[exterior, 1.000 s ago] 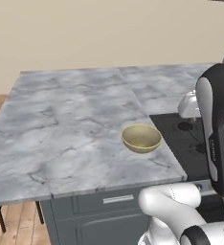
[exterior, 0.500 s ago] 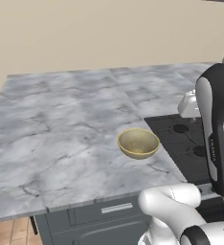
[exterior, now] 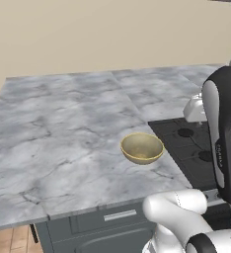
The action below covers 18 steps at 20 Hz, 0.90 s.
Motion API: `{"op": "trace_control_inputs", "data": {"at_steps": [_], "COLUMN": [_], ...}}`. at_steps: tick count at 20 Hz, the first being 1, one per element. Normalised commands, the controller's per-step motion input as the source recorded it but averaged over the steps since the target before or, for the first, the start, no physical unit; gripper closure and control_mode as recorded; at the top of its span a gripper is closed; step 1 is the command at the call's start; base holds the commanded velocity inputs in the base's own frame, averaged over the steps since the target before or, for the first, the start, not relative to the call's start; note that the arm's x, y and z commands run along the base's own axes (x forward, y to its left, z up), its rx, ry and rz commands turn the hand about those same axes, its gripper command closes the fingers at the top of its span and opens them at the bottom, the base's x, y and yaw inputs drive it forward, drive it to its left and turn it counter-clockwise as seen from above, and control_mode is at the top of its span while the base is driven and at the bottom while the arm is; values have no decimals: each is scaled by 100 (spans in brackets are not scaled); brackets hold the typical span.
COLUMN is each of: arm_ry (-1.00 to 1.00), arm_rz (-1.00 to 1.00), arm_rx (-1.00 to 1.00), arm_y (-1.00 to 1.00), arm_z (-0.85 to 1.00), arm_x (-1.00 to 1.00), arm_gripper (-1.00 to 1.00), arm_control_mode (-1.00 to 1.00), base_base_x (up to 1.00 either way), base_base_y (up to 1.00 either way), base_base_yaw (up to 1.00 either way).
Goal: Pick the jar and bowl and place them in the sink. Then turn on the water.
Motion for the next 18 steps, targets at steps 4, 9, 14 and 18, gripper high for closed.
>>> {"op": "trace_control_inputs", "data": {"at_steps": [4,9,14,18], "arm_ry": [0,0,0,0], "arm_rz": [-1,-4,-3,-1], "arm_rx": [2,5,0,0], "arm_y": [-2,-2,-2,-14], "arm_z": [-4,-16,-27,-24], "arm_x": [24,39,40,35], "arm_gripper": [-100,-100,-100,-100], "arm_control_mode": [-100,-100,-100,-100], "base_base_x": [7,0,0,0], "base_base_y": [0,0,0,0], "base_base_yaw": [0,0,0,0]}}
